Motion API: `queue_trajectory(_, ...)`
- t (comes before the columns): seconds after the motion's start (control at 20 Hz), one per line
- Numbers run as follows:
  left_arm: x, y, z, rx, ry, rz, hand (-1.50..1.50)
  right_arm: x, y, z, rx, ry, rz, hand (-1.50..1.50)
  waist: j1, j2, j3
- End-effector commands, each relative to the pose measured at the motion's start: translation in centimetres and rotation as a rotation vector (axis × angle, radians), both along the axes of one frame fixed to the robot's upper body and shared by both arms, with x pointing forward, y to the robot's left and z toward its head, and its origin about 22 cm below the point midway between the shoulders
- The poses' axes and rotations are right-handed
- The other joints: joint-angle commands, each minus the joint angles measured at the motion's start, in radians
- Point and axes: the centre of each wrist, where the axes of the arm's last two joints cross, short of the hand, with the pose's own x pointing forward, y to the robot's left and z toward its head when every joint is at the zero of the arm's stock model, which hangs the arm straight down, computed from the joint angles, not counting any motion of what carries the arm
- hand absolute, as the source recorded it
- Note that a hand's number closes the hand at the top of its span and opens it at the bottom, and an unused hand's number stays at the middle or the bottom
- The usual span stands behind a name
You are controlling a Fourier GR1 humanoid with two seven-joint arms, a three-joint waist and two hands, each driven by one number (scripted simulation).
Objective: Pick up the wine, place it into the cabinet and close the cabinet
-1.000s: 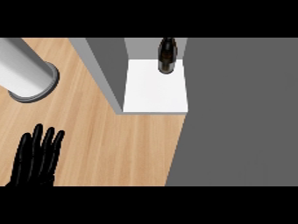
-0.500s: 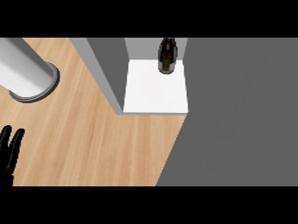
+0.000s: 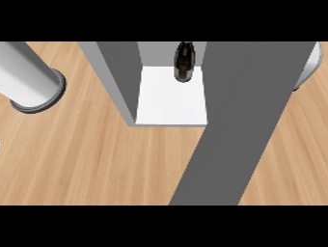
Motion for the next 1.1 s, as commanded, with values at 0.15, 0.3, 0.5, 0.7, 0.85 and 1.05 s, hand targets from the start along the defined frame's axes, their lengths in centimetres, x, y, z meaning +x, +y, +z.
queue_trajectory(0.15,1.5,1.6,1.1,0.007,-0.005,-0.023,-1.5,-2.0,4.4,1.1,0.062,-0.108,0.119,1.5,-0.001,0.003,-0.001)
queue_trajectory(0.3,1.2,0.9,0.6,-0.021,0.007,-0.031,-1.5,-1.2,6.2,0.8,0.026,-0.143,0.078,1.5,0.009,0.003,-0.002)
queue_trajectory(0.5,2.5,2.6,0.7,-0.029,-0.007,-0.035,-1.5,-0.3,7.0,1.2,0.027,-0.189,0.029,1.5,0.01,0.007,-0.002)
queue_trajectory(0.7,2.1,1.7,0.7,-0.047,0.02,-0.091,-1.5,1.0,7.8,2.1,0.01,-0.205,0.01,1.5,0.025,0.008,-0.002)
queue_trajectory(0.85,3.0,1.6,1.6,-0.042,-0.001,-0.07,-1.5,2.3,8.1,3.2,0.017,-0.172,0.023,1.5,0.028,0.013,-0.002)
queue_trajectory(1.05,2.2,-0.5,0.6,-0.063,0.007,-0.079,-1.5,3.9,9.4,3.3,0.044,-0.167,0.011,1.5,0.044,0.015,-0.001)
